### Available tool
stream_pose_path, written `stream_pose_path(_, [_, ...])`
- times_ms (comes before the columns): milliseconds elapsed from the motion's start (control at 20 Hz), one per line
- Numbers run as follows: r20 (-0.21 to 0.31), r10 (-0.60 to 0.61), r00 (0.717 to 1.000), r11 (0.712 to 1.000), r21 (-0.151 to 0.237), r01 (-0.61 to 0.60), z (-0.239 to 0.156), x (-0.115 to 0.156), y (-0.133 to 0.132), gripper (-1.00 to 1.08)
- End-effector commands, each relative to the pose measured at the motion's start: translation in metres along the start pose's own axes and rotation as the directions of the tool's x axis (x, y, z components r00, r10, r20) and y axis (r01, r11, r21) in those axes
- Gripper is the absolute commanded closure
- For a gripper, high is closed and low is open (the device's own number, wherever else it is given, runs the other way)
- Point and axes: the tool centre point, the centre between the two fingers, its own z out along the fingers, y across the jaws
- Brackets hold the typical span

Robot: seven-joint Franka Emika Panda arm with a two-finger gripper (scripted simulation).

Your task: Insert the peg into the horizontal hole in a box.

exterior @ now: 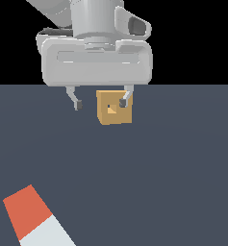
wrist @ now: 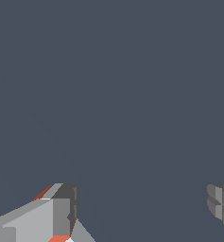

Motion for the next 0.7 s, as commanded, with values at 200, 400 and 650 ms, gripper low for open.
stream_pose_path(200, [0.001,-0.115,0.993,0.993,0.003,0.115,0.014,-0.026,-0.021,-0.92])
stream_pose_path(400, [0.001,-0.184,0.983,0.983,0.004,0.184,0.023,-0.043,-0.032,-0.92])
stream_pose_path(650, [0.001,-0.269,0.963,0.963,0.006,0.269,0.034,-0.065,-0.044,-0.92])
